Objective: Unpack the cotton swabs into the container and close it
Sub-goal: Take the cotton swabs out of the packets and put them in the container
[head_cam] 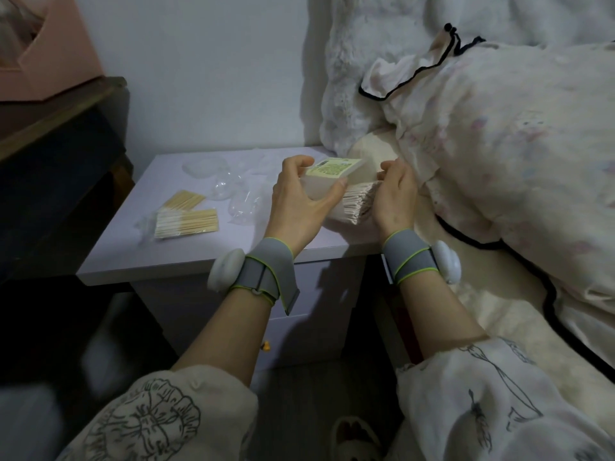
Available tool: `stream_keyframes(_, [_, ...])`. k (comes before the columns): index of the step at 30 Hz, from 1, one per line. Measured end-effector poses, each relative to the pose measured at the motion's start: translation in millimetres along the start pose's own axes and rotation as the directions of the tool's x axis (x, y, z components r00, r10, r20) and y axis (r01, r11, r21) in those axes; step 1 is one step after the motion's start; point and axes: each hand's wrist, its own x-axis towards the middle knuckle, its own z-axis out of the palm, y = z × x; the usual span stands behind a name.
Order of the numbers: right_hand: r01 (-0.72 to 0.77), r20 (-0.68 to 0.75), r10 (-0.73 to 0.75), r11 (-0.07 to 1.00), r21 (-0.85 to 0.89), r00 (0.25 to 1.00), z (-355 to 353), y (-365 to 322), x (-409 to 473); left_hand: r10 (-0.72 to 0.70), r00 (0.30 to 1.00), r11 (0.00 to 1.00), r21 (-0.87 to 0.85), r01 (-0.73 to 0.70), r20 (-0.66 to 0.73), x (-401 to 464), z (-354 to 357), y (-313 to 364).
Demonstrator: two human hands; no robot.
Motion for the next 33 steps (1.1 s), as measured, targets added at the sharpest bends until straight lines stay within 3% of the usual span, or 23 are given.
stream_keyframes(11, [0.031,0.05,-0.025,0.992,-0.123,0.998,-3.1,9.2,7.3,0.007,0.993,0.99,0.137,-0.023,0.117,8.0,12.5,-6.2])
stream_keyframes(15, [0.251,0.065,-0.242,0.932,-0.263,0.968,0.7,6.2,1.3,0.028,0.993,0.989,0.143,-0.044,0.115,6.7,2.2,-8.2])
stream_keyframes(19, [0.49,0.053,-0.499,0.818,-0.301,0.865,10.0,-4.4,-7.3,0.106,0.994,0.969,0.221,-0.109,0.025,2.8,-22.9,-11.6])
stream_keyframes(23, [0.624,0.089,-0.626,0.735,-0.265,0.775,27.9,-17.4,-23.0,0.047,0.993,0.922,0.388,-0.001,-0.109,-2.8,-58.4,-25.0])
stream_keyframes(28, [0.661,0.379,-0.577,0.737,-0.141,0.723,64.0,-25.5,-56.5,-0.161,0.953,0.761,0.583,0.284,-0.255,-11.8,-102.0,-42.8])
stream_keyframes(31, [0.671,0.632,-0.454,0.728,-0.143,0.627,88.2,-26.7,-80.3,-0.226,0.902,0.686,0.598,0.415,-0.366,-16.9,-125.0,-51.8])
stream_keyframes(33, [0.688,0.744,-0.37,0.707,-0.164,0.557,101.1,-25.1,-94.0,-0.284,0.869,0.688,0.545,0.479,-0.406,-18.1,-136.2,-59.3])
